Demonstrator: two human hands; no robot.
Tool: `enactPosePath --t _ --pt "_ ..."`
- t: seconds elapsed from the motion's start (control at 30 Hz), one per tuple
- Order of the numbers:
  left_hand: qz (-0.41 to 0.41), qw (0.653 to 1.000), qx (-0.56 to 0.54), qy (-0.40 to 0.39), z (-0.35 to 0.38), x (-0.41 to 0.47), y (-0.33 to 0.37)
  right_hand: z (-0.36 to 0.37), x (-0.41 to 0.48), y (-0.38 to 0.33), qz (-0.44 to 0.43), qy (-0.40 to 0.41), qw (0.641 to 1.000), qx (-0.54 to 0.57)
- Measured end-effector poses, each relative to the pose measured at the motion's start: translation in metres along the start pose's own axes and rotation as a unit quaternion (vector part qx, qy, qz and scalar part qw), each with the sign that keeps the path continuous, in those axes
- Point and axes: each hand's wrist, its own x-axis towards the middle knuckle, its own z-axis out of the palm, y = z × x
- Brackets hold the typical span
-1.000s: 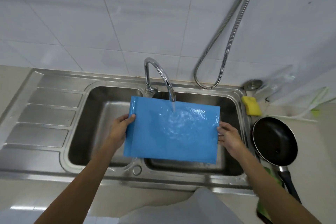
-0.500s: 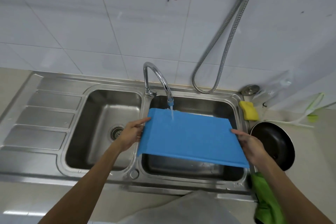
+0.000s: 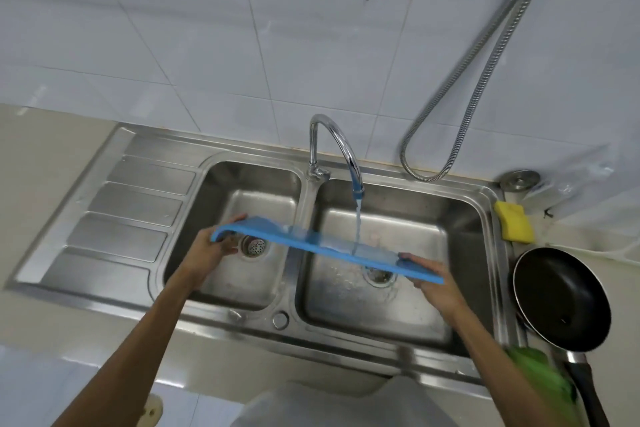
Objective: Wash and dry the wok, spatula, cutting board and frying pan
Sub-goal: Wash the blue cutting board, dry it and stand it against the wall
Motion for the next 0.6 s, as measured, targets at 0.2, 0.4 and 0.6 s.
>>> enactPosePath --t 0.2,0.4,0.6 --pt "0.038 0.975 0.083 0.203 -0.06 -0.014 0.002 0.073 0.011 -0.035 -0.066 -0.022 0.996 -0.053" --pt "0.012 0.954 0.09 0.286 -0.116 -0.026 -0.007 0.142 0.021 -0.064 -0.063 -0.09 0.994 0.029" --pt "-0.044 0.93 0.202 0.304 -0.114 -0.022 -0.016 0.165 0.035 -0.062 0.015 -0.043 0.988 0.146"
